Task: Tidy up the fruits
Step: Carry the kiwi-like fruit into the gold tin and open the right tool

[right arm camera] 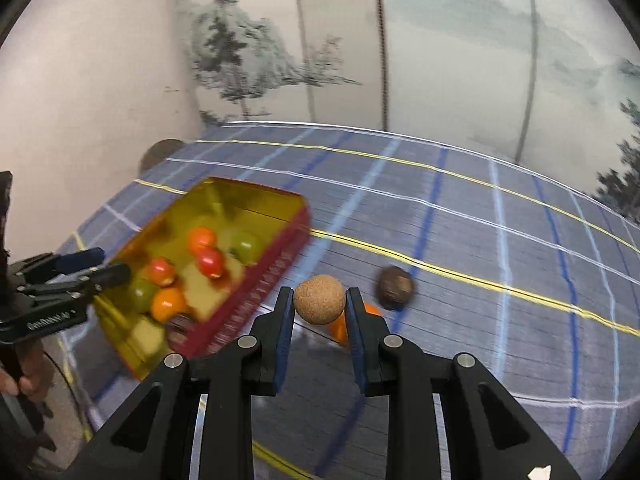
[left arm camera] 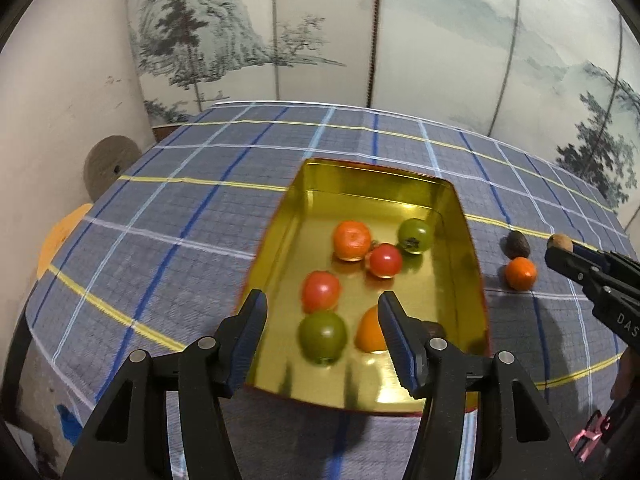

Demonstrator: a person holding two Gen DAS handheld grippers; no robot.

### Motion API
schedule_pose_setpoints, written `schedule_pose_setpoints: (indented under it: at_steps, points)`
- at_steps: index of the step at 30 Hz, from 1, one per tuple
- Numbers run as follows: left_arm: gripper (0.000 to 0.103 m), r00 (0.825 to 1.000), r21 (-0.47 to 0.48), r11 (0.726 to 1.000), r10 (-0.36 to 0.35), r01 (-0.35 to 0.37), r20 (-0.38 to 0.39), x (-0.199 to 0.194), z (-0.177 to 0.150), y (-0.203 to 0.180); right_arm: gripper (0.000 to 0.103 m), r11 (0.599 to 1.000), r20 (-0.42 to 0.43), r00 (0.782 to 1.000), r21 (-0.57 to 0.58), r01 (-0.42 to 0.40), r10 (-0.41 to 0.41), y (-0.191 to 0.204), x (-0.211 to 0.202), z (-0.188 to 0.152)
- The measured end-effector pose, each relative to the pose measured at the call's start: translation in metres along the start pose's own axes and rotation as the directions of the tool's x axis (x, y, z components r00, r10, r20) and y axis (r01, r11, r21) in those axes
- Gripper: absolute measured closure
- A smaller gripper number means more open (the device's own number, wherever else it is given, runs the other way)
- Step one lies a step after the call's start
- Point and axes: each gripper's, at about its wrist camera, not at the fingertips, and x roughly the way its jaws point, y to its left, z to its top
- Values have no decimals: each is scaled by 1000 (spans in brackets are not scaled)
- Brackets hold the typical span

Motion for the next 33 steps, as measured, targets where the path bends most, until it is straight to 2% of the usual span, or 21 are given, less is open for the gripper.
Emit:
schedule_pose_setpoints:
  at_steps: [7, 13, 18, 33]
  points:
    - [44, 999, -50, 998, 35, -35, 0, -7, -5, 29, 79, 993, -22, 996, -79, -89, 88, 49, 18, 13]
    - [44, 998, -72, 996, 56, -56, -4, -10, -9, 44, 79, 984, -57, 991, -128, -125, 119, 81, 41, 17]
    - [44, 998, -93, 994, 64, -65, -15, -9, -12, 55, 79, 981, -94, 989, -146, -128, 115, 95, 58, 13]
    - [44, 997, -106, 992, 60, -64, -40, -4, -20, 64, 79, 979, -142, 987, -172, -105, 81, 104, 79, 7]
